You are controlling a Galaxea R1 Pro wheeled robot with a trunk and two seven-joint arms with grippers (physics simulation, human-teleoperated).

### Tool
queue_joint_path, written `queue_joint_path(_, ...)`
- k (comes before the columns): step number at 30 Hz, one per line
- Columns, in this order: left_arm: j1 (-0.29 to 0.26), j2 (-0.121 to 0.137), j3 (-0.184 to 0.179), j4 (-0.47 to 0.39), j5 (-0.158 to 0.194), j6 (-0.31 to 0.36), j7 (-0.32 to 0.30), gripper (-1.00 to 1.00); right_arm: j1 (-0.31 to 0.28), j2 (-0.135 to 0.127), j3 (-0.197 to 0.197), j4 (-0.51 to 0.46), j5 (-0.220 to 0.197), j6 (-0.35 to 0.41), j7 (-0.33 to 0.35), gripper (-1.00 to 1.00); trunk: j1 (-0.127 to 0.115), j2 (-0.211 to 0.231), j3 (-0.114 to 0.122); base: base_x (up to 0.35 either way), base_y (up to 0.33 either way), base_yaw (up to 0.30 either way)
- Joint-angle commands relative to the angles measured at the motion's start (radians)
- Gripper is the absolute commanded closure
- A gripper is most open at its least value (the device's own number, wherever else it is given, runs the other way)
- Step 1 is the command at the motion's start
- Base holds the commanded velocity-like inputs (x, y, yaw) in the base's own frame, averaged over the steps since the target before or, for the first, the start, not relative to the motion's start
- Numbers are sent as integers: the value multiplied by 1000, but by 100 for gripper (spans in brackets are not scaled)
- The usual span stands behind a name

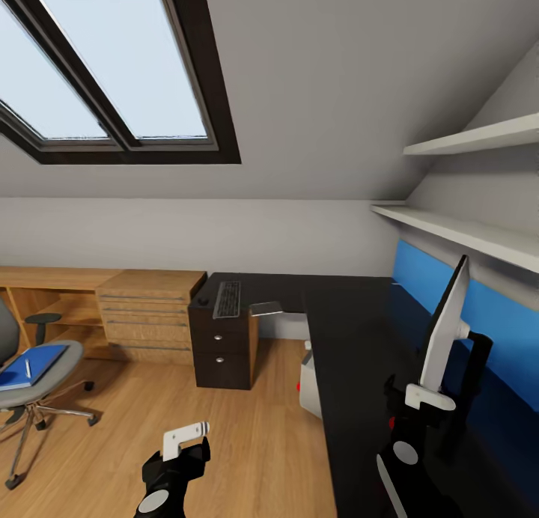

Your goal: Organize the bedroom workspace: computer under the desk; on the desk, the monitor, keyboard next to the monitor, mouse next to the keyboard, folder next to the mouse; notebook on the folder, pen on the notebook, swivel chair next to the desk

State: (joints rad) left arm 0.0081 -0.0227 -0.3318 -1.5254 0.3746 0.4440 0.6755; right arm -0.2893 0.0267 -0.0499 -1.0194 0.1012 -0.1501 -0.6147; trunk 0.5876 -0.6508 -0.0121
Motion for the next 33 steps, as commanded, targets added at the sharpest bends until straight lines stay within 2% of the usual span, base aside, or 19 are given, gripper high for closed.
queue_joint_path(1,0,0,-1,-1,7,2,7,-100,-1,1,-2,1,8,0,-2,-100,0,-1,-1,23,-152,0)
queue_joint_path(12,0,0,0,-1,7,2,5,-100,-1,1,-2,1,8,0,-1,-100,0,-1,1,4,-28,-43)
queue_joint_path(33,0,0,-1,-1,7,2,3,-100,-1,1,-1,2,8,0,2,-100,0,-1,20,0,0,-153)
